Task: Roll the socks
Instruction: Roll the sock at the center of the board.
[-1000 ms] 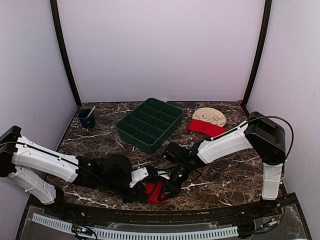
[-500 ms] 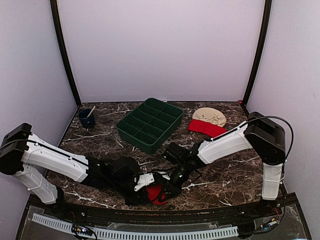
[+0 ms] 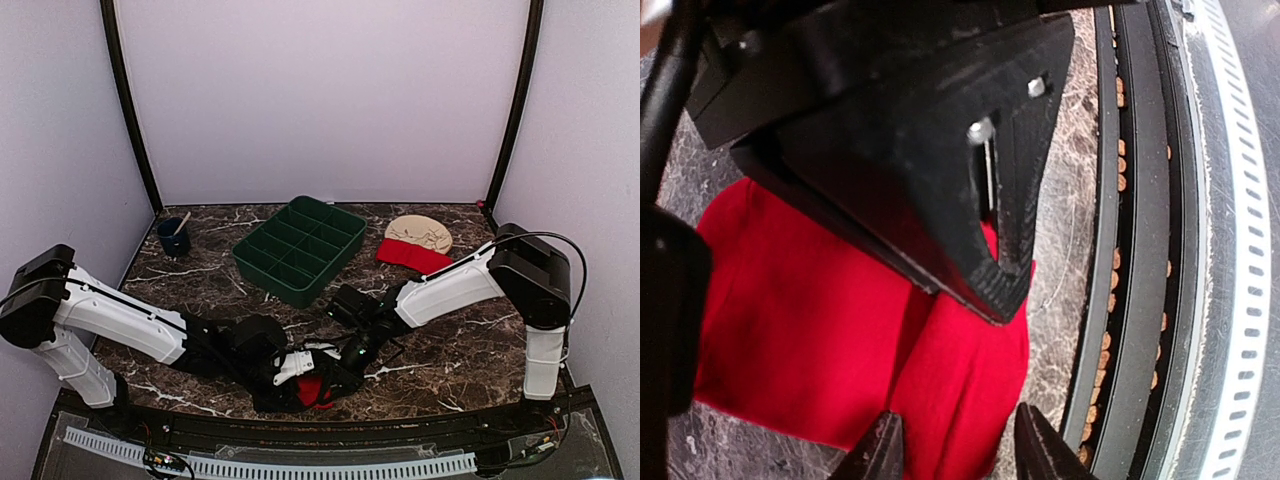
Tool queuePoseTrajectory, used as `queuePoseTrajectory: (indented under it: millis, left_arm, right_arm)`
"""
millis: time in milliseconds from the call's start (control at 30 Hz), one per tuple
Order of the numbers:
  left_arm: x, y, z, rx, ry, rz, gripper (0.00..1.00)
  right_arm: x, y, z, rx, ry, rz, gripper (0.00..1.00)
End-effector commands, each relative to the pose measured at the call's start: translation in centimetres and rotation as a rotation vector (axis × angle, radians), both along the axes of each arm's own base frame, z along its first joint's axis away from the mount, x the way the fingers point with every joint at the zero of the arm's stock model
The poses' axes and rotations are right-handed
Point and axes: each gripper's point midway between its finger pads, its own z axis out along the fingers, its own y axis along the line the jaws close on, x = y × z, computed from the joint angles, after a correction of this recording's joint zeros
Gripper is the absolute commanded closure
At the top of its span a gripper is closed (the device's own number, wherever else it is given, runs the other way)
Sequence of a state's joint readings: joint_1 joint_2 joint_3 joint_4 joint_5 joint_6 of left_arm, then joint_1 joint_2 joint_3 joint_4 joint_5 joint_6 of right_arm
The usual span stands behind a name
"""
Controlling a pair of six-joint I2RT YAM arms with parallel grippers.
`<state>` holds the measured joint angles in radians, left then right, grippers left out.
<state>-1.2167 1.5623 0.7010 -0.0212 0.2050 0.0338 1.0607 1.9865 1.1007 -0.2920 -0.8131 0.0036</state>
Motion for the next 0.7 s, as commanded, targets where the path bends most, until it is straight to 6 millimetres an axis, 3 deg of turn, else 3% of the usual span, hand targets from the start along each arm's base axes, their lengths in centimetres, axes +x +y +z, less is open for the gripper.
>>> queuePoseTrajectory:
  millis: [0, 367, 667]
  left_arm:
    - [-0.7, 0.3, -0.3, 0.021, 0.015, -0.028, 0.62]
    - [-1.1, 0.2, -1.2, 0.038, 0.04, -0.053, 0.76]
    - [-1.5, 0.2, -1.7, 0.033, 0.117, -0.037, 0.85]
  right_arm:
    - [0.0, -0.7, -1.1, -0.031, 0.024, -0.001, 0.93]
    - [0.1, -0.8, -1.3, -0.041, 0.026, -0.011, 0.91]
    - [0.7, -1.4, -1.1, -0.033, 0.021, -0.041, 0.8]
